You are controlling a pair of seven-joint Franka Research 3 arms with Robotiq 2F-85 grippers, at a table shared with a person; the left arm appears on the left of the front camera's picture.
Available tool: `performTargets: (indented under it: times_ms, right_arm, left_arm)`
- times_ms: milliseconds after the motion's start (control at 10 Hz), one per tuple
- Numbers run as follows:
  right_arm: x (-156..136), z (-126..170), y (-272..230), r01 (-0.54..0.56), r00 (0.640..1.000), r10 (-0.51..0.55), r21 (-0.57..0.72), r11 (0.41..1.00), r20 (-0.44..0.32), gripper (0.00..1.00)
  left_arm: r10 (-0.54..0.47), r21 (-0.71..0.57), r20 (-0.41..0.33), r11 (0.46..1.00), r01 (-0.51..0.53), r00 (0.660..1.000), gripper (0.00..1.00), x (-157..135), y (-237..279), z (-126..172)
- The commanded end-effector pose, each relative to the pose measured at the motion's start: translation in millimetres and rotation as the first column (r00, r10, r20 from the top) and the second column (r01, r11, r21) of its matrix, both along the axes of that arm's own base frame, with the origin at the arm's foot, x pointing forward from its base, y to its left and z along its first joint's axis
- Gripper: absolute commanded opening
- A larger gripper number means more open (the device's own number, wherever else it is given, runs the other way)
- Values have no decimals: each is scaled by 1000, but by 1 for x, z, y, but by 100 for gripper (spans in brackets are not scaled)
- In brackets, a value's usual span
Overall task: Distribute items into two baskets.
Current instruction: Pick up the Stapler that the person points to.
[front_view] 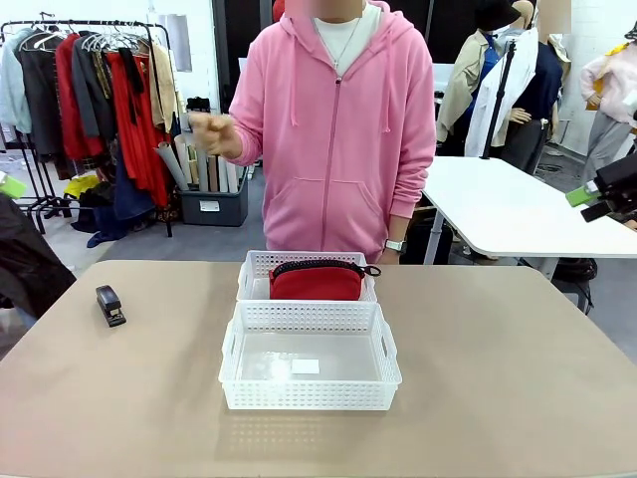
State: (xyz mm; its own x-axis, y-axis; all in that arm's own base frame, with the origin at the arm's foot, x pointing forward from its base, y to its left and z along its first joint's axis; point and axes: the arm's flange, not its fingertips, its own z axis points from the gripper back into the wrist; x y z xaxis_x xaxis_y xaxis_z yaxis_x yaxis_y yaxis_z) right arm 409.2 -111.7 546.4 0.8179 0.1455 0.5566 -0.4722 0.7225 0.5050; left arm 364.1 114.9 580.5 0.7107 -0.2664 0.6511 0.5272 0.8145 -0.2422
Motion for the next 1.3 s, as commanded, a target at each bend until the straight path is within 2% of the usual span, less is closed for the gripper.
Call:
performTargets:
  times_ms: [0, 200, 300, 1200]
  right_arm:
    - [-6, -9, 3, -25, 997, 21, 58, 998, 70, 100]
    - [-4, -9, 8, -67, 993, 61, 58, 996, 103, 100]
    - [-6, -5, 4, -18, 1000, 17, 32, 999, 26, 100]
    - [-6, -5, 4, -18, 1000, 17, 32, 999, 26, 100]
  left_arm:
    - [-8, -16, 10, 1000, 8, 1000, 100, 0, 0, 1]
    - [-8, -16, 10, 1000, 8, 1000, 100, 0, 0, 1]
    - [-8, -16, 10, 1000, 8, 1000, 100, 0, 0, 1]
    - [-8, -16, 10, 1000, 8, 1000, 100, 0, 0, 1]
